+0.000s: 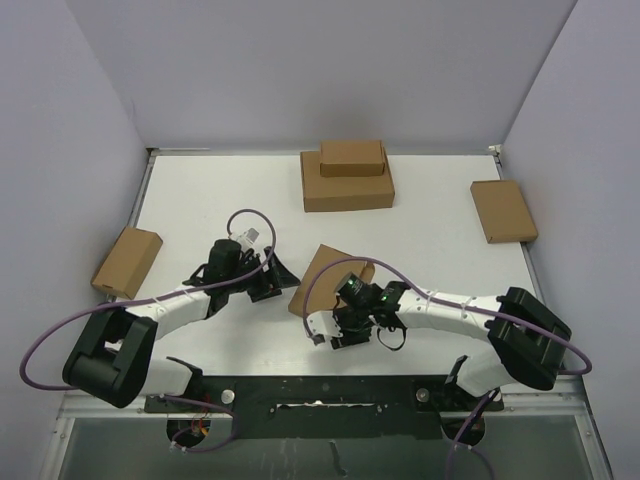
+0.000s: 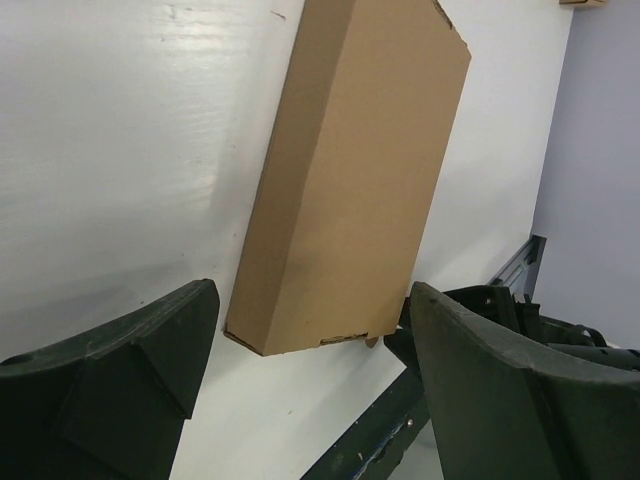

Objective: Fold the paper box

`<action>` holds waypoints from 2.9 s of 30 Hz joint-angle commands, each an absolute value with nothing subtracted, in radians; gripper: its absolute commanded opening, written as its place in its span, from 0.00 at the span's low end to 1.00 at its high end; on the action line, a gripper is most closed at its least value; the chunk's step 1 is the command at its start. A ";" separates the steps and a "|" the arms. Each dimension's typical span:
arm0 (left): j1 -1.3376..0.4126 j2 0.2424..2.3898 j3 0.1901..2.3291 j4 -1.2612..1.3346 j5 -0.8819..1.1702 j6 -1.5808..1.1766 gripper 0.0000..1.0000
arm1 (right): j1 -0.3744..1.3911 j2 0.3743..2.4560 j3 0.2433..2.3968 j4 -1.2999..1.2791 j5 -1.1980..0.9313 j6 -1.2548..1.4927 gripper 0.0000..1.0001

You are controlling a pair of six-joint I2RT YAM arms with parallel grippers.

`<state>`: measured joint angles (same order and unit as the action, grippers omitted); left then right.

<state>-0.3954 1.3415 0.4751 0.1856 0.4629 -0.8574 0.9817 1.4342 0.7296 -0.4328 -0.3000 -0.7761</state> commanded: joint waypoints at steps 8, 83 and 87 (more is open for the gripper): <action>-0.441 1.340 0.448 0.295 0.449 -0.874 0.76 | 0.725 1.349 0.795 -0.500 -0.391 -0.793 0.37; -0.637 1.424 0.428 0.344 0.262 -0.934 0.70 | 0.712 1.410 0.649 -0.390 -0.592 -1.142 0.35; -0.641 1.422 0.426 0.340 0.260 -0.936 0.69 | 0.712 1.404 0.650 -0.390 -0.586 -1.138 0.32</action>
